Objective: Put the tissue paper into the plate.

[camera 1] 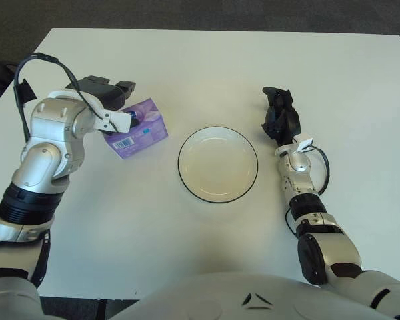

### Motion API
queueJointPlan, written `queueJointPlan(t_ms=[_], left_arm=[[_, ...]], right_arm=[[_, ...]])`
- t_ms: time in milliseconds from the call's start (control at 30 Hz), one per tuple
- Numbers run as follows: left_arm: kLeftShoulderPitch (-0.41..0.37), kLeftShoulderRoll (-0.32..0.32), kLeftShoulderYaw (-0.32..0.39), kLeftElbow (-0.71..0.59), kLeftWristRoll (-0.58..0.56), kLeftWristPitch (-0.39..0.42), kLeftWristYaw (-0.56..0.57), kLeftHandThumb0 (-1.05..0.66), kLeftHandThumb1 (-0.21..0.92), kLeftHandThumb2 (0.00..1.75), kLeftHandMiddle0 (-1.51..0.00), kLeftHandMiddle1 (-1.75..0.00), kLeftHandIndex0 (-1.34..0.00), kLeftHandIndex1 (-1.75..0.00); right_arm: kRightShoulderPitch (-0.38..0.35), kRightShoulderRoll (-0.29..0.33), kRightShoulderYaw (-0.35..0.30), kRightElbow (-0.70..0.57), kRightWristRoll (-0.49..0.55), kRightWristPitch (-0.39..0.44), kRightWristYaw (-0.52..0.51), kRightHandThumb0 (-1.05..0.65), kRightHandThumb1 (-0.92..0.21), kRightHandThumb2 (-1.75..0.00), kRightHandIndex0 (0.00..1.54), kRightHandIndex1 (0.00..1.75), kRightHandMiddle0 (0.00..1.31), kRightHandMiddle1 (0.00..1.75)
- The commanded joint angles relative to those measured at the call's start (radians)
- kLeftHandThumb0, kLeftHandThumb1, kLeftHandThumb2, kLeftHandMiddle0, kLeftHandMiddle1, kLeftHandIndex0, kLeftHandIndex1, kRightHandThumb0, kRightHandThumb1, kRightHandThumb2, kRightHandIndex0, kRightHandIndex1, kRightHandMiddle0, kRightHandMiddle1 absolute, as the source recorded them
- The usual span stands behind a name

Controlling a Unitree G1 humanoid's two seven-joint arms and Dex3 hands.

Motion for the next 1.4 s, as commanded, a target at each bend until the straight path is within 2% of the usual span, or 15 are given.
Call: queueJointPlan(t_ms=[0, 233, 433, 567, 833, 967, 1067, 1367], left_arm=[[0.001, 0.07, 0.01, 0.005, -0.078, -0.064, -0.024, -1.05, 0.92, 0.77, -0.05, -0.09, 0.0, 0.0], [-0.017, 0.105, 0.014, 0.019, -0.176, -0.088, -0.069, -1.05, 0.92, 0.76, -0.02, -0.08, 0.0, 0.0], [-0.029, 0.157, 0.007, 0.05, -0.265, -0.185, -0.066, -1.05, 0.92, 0.79, -0.01, -0.07, 0.0, 0.0], [-0.043, 0.175, -0.021, 0.085, -0.272, -0.25, -0.047, -1.05, 0.92, 0.79, 0.0, -0.06, 0.0, 0.0], [-0.056, 0.135, -0.084, 0.169, -0.231, -0.293, 0.022, -1.03, 0.92, 0.76, 0.0, -0.06, 0.0, 0.0], [-0.034, 0.109, -0.1, 0.159, -0.188, -0.249, 0.049, -1.02, 0.92, 0.75, -0.03, -0.08, 0.0, 0.0], [-0.021, 0.077, -0.103, 0.145, -0.155, -0.17, 0.048, -1.03, 0.92, 0.75, -0.04, -0.08, 0.0, 0.0], [-0.003, 0.002, -0.131, 0.108, -0.01, -0.008, 0.079, -1.05, 0.92, 0.8, -0.04, -0.08, 0.0, 0.0]], right_arm=[[0.203, 0.034, 0.002, 0.166, 0.0, 0.087, -0.001, -0.6, -0.92, -0.76, 0.32, 0.2, 0.01, 1.11], [0.203, 0.033, 0.004, 0.166, -0.001, 0.086, -0.002, -0.61, -0.92, -0.77, 0.32, 0.2, 0.01, 1.12], [0.202, 0.034, 0.006, 0.166, -0.004, 0.086, -0.007, -0.62, -0.92, -0.77, 0.33, 0.2, 0.01, 1.11], [0.203, 0.035, 0.008, 0.165, -0.005, 0.086, -0.009, -0.61, -0.92, -0.77, 0.32, 0.21, 0.01, 1.12], [0.204, 0.037, 0.009, 0.162, -0.005, 0.087, -0.012, -0.61, -0.92, -0.78, 0.32, 0.21, 0.0, 1.12], [0.207, 0.038, 0.009, 0.16, -0.004, 0.088, -0.013, -0.6, -0.92, -0.78, 0.33, 0.21, 0.01, 1.12], [0.208, 0.039, 0.01, 0.159, -0.005, 0.089, -0.014, -0.61, -0.92, -0.78, 0.32, 0.21, 0.01, 1.12], [0.21, 0.043, 0.011, 0.159, -0.006, 0.089, -0.019, -0.6, -0.92, -0.77, 0.32, 0.21, 0.0, 1.11]])
